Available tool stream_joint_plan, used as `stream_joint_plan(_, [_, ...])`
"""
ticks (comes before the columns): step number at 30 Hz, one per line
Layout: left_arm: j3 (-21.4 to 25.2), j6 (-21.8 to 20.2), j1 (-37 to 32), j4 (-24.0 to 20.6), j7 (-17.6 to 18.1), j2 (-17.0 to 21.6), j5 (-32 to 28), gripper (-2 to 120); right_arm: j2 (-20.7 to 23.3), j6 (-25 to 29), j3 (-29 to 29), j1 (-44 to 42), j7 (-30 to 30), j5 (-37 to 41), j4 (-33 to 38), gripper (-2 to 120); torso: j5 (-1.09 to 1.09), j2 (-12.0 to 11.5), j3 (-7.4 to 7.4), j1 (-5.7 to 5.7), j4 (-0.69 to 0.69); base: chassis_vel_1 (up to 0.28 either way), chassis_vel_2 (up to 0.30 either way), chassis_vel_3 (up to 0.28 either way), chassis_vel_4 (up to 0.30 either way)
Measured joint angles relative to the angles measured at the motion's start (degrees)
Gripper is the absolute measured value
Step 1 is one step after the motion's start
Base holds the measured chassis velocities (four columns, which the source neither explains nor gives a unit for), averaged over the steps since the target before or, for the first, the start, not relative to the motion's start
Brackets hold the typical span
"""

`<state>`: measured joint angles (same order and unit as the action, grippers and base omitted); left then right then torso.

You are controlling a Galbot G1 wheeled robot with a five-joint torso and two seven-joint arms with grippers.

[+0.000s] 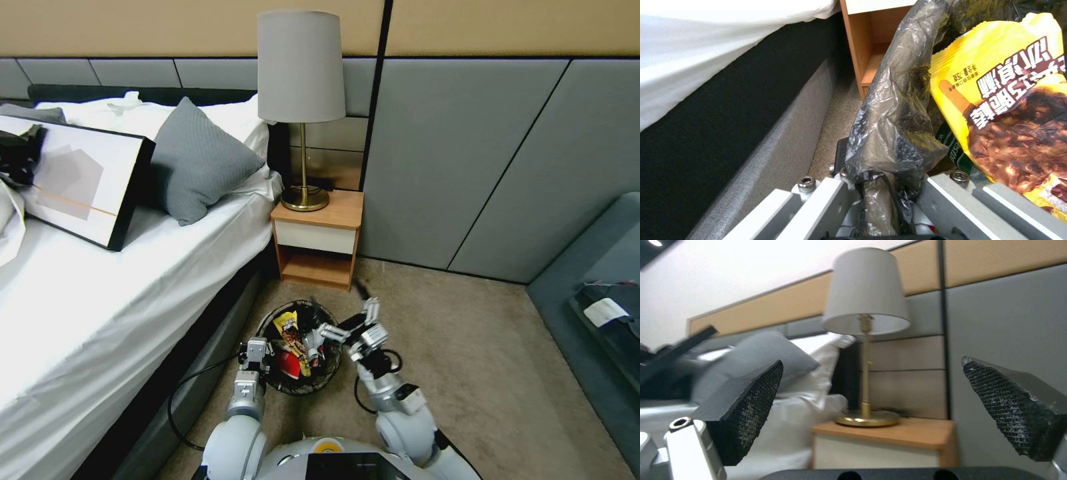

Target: Pick up the trash bin, then pick up the garbage from the floor and place it into the trash bin.

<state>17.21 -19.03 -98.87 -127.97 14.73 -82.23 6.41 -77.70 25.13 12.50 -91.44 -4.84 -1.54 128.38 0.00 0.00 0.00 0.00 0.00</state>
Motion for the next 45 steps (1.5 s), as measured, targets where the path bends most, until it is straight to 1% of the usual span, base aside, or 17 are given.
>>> stream_joint_plan(1, [0.0,0.0,0.0,0.0,0.0,0.0,0.0,2,0.0,0.0,0.0,0.0,0.0,0.0,0.0,100,0.00,0.0,0.00,0.00,0.00,0.000,0.000,0.000,0.000])
stream_joint_plan(2, [0.0,0.0,-1.1,-1.0,-0.2,0.6,0.1,2,-1.1,0.1,2.4,-2.7,-0.5,-0.7,1.2,100,0.00,0.0,0.00,0.00,0.00,0.000,0.000,0.000,0.000])
stream_joint_plan(3, [0.0,0.0,-1.8,-1.5,-0.4,1.2,0.1,2,-1.7,0.1,3.4,-4.3,-1.0,-1.1,1.6,100,0.00,0.0,0.00,0.00,0.00,0.000,0.000,0.000,0.000])
stream_joint_plan(4, [0.0,0.0,-1.8,-1.5,-0.4,1.2,0.1,2,-1.7,0.1,3.4,-4.3,-1.0,-1.1,1.6,100,0.00,0.0,0.00,0.00,0.00,0.000,0.000,0.000,0.000])
stream_joint_plan(7, [0.1,-0.8,-3.1,-3.0,-1.3,3.0,-0.5,2,-3.1,0.9,5.8,-7.2,-1.4,-1.6,2.5,100,0.00,0.0,0.00,0.00,0.00,0.000,0.000,0.000,0.000])
stream_joint_plan(11, [0.0,-1.6,-3.8,-4.1,-2.0,4.2,-1.4,2,-3.9,1.4,7.3,-8.1,-1.4,-1.6,3.0,100,0.00,0.0,0.00,0.00,0.00,0.000,0.000,0.000,0.000])
stream_joint_plan(14, [-0.3,-2.9,-4.8,-6.1,-3.0,6.1,-3.5,2,-4.4,1.9,9.8,-8.6,-1.1,-1.6,3.6,100,0.00,0.0,0.00,0.00,0.00,0.000,0.000,0.000,0.000])
stream_joint_plan(18, [-0.5,-3.4,-5.7,-6.9,-3.5,7.9,-4.5,2,-4.2,2.2,10.9,-8.8,-0.6,-1.6,3.7,100,-0.01,0.0,0.00,0.00,0.00,0.000,0.000,0.000,0.000])
stream_joint_plan(33, [-1.2,-3.4,-7.6,-8.0,-4.8,9.1,-5.4,2,-3.7,2.1,10.4,-7.7,0.3,-1.5,2.3,100,0.00,0.0,0.00,0.00,0.00,0.000,0.000,0.000,0.000])
stream_joint_plan(45, [-1.5,-3.4,-7.9,-8.1,-5.0,9.4,-5.4,2,-3.6,1.9,10.3,-7.2,0.4,-1.5,1.8,100,0.00,0.0,0.00,0.00,0.00,0.041,0.044,0.038,0.040])
